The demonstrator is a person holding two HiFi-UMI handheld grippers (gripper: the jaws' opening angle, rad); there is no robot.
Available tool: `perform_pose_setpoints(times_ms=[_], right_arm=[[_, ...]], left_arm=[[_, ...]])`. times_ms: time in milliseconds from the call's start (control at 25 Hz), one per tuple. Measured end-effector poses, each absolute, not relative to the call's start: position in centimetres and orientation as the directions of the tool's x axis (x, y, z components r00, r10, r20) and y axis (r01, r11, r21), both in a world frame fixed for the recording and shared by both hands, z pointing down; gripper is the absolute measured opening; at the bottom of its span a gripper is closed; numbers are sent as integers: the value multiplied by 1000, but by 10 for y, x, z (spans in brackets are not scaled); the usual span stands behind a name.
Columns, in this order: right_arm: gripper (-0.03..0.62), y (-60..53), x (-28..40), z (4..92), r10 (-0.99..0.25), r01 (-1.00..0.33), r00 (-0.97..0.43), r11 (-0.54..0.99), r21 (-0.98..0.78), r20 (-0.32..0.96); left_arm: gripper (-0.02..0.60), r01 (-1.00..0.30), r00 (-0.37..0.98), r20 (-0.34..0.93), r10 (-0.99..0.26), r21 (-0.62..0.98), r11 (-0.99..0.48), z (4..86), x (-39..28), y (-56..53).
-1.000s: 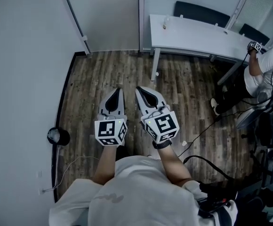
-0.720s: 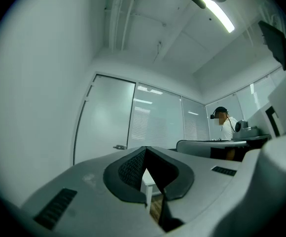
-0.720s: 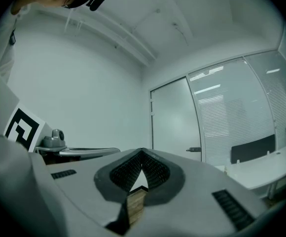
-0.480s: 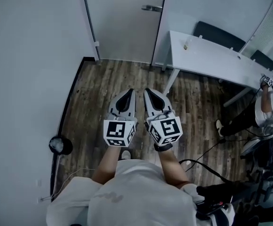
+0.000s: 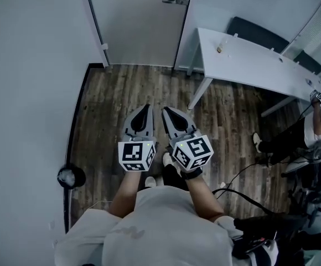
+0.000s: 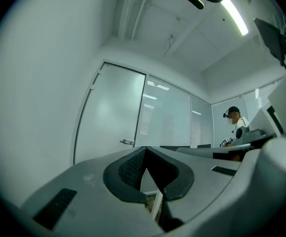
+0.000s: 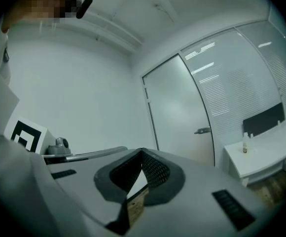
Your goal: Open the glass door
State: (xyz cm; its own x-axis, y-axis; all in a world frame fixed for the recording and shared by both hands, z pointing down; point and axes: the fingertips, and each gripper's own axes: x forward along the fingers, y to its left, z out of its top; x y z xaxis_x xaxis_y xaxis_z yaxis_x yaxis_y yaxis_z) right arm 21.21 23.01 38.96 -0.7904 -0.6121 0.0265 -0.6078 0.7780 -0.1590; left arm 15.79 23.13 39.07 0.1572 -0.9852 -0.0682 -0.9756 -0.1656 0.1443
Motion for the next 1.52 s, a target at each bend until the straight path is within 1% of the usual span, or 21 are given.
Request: perform_pose_setpoints(times_ms=[80, 200, 320, 480, 600, 680, 840, 1120, 1360, 1520], right_arm=[[0, 199, 219, 392, -628, -624, -778, 764, -165, 29], [0, 155, 220, 385, -632, -625, -775, 765, -156, 2], [0, 109, 211, 365, -622, -615, -782, 782, -103, -52], [0, 46, 215, 329, -617, -616, -776, 786, -55, -133], [-1, 13, 219, 324, -607, -610, -786, 793, -15, -117], [0, -9, 223, 327, -612, -615, -785, 789, -4, -100], [-1, -46, 231, 334, -614, -615, -785, 788, -17, -85], [0, -79, 230, 360, -611, -608, -791, 792, -55, -44], [0, -124, 211, 369, -630, -629, -776, 776, -49, -29], [-2, -158, 198, 376, -650, -649, -760, 760, -30, -12]], left_arm=[[2, -976, 147, -66, -987, 151, -156, 392, 158, 204], [2, -984, 123, -70, -990, 120, -130, 389, 151, 163], [2, -993, 95, -84, -992, 62, -101, 379, 142, 122], [2, -997, 82, -113, -990, -5, -82, 357, 146, 67], [2, -998, 64, -118, -991, -12, -63, 351, 149, 27], [2, -998, 64, -97, -993, -16, -63, 355, 155, 2], [2, -998, 53, -70, -996, -26, -51, 362, 165, -32], [2, -999, 30, -8, -1000, -15, -30, 387, 159, -64], [2, -998, 57, -5, -998, -3, -57, 394, 142, -111], [2, -990, 137, -14, -990, 34, -138, 401, 136, -151]])
